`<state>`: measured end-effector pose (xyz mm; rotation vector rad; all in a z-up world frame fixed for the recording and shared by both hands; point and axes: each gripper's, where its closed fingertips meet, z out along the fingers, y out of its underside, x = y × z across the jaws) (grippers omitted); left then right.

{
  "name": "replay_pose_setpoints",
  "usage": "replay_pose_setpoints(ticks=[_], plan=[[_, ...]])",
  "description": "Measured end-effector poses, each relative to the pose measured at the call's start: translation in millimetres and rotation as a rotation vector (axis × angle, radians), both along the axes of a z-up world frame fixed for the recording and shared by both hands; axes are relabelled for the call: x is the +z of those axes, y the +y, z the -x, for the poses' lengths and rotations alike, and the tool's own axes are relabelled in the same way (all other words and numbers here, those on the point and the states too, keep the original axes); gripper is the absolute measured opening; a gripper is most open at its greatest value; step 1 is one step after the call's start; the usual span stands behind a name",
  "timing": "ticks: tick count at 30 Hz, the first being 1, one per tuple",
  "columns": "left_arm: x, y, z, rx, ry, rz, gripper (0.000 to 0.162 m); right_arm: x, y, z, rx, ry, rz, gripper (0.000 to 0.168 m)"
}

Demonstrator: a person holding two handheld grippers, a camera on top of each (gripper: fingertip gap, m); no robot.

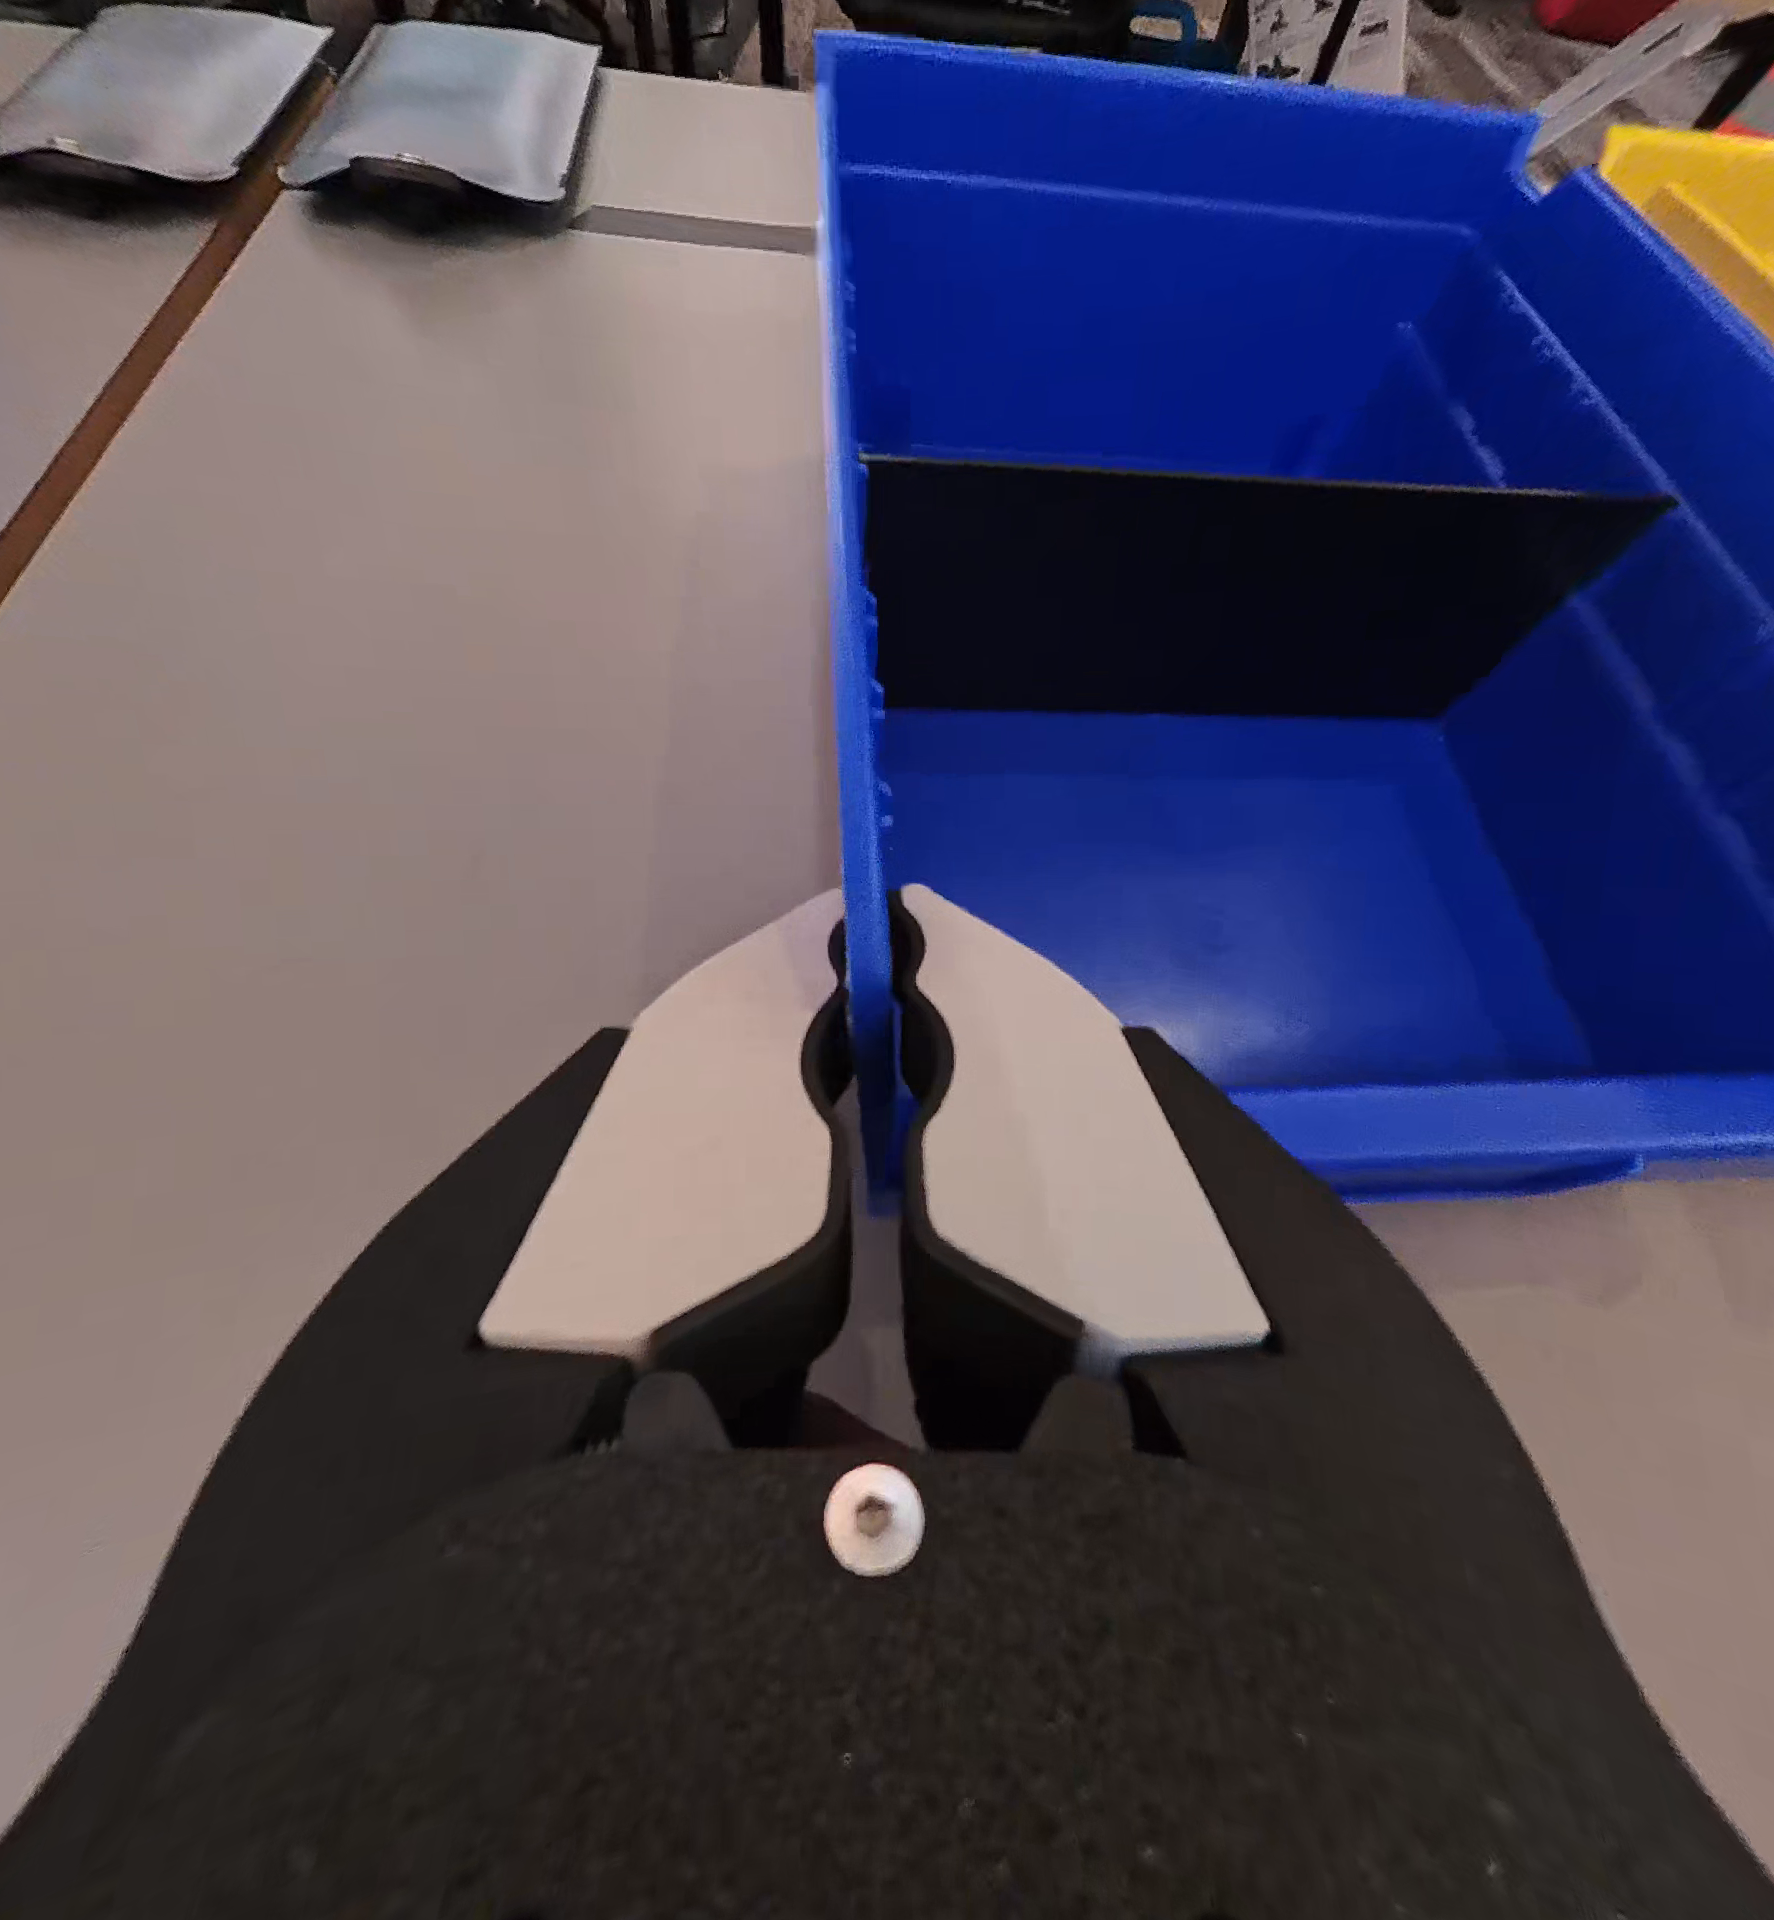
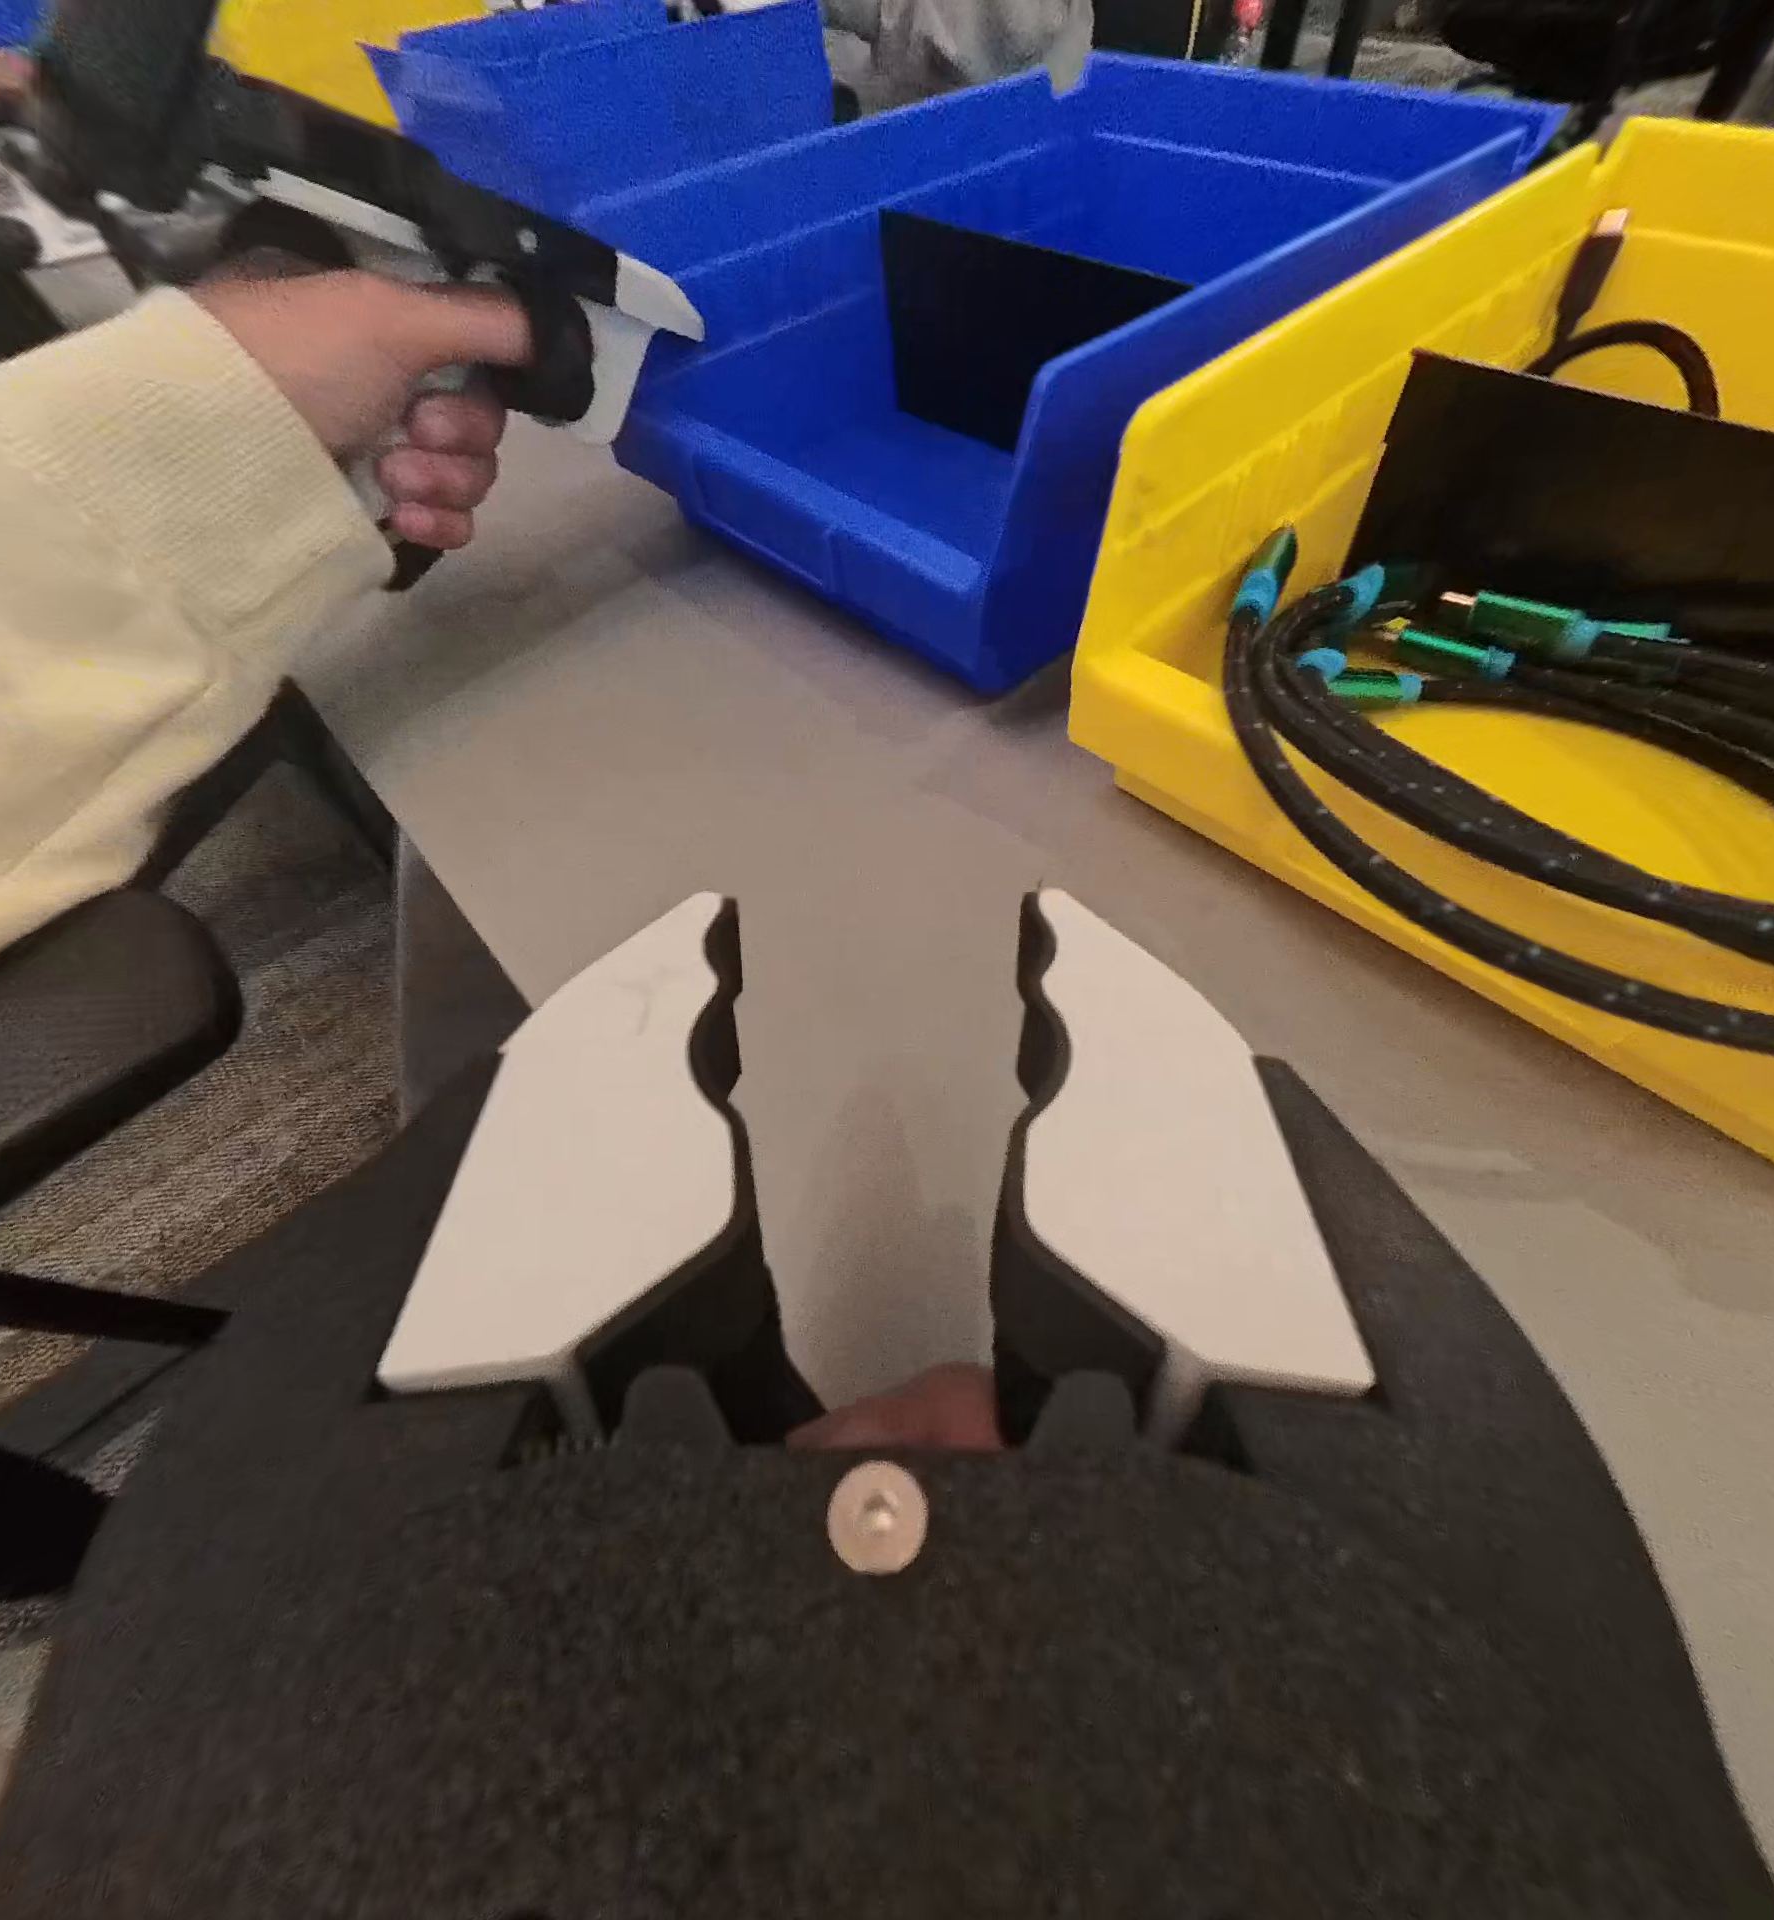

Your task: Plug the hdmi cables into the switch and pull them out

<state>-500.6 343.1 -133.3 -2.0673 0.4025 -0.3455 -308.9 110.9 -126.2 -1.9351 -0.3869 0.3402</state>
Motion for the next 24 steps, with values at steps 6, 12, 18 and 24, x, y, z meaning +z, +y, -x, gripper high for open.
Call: replay_pose_setpoints(ticks=[6, 12, 18, 24], plan=[[-1, -65, 14, 0.050, 0.035, 0.012, 0.004, 11, 41, 21, -0.129, -0.032, 0.002, 0.064], [0, -119, 37, 0.136, -0.003, -0.002, 0.004, 6, 66, 33, -0.236, 0.047, 0.125, 0.034], [8, -156, 44, 0.158, 0.002, -0.042, 0.004, 16, 55, 45, -0.278, -0.107, 0.044, 0.006], [72, -172, 30, 0.203, -0.006, -0.172, 0.003, 80, 45, 34, -0.320, -0.151, -0.213, 0.005]])
